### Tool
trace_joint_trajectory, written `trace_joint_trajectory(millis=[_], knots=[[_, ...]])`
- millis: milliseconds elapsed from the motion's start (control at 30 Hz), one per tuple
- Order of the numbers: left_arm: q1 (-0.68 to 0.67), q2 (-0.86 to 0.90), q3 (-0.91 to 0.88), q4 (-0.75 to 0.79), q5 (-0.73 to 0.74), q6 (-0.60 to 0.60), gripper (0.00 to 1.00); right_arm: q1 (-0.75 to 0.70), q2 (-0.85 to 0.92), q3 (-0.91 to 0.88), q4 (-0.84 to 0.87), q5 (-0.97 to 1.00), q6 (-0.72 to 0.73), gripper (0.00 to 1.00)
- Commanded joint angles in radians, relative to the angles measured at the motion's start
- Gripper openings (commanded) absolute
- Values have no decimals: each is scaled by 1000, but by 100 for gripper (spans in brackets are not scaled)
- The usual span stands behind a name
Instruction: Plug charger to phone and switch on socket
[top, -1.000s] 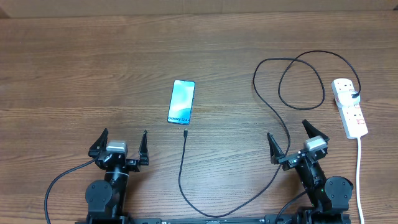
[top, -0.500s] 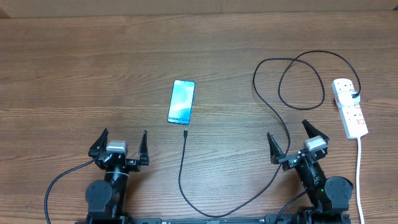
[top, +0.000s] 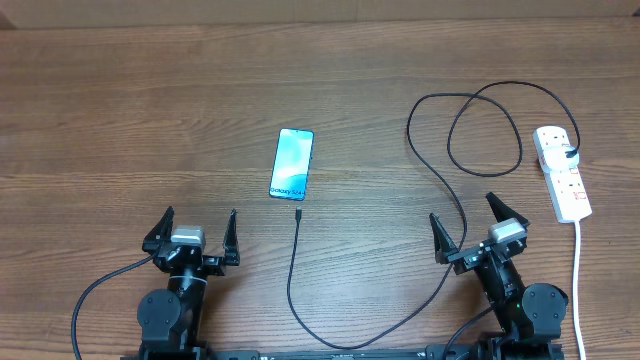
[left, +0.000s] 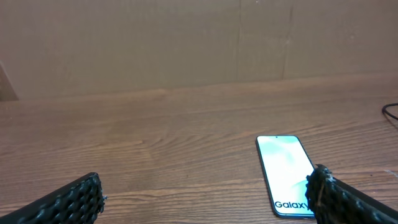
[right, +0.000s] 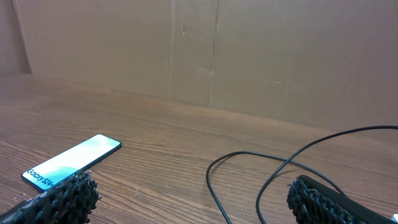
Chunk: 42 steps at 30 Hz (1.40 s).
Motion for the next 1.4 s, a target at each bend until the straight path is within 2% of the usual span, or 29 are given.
trace_joint_trajectory(millis=[0, 700, 800, 967, 1100, 1367], knots=[[5, -11, -3, -2, -9, 19, 100, 8, -10, -11, 6, 3, 2, 100], [5, -11, -3, 2, -14, 20, 100, 8, -10, -11, 6, 3, 2, 100], [6, -11, -3, 41, -57, 55, 100, 8, -10, -11, 6, 3, 2, 100], [5, -11, 52, 74, 70, 11, 100, 8, -10, -11, 6, 3, 2, 100], [5, -11, 190, -31, 97, -16, 100, 8, -10, -11, 6, 3, 2, 100], [5, 72, 570, -439, 119, -15, 100, 8, -10, -11, 6, 3, 2, 100]])
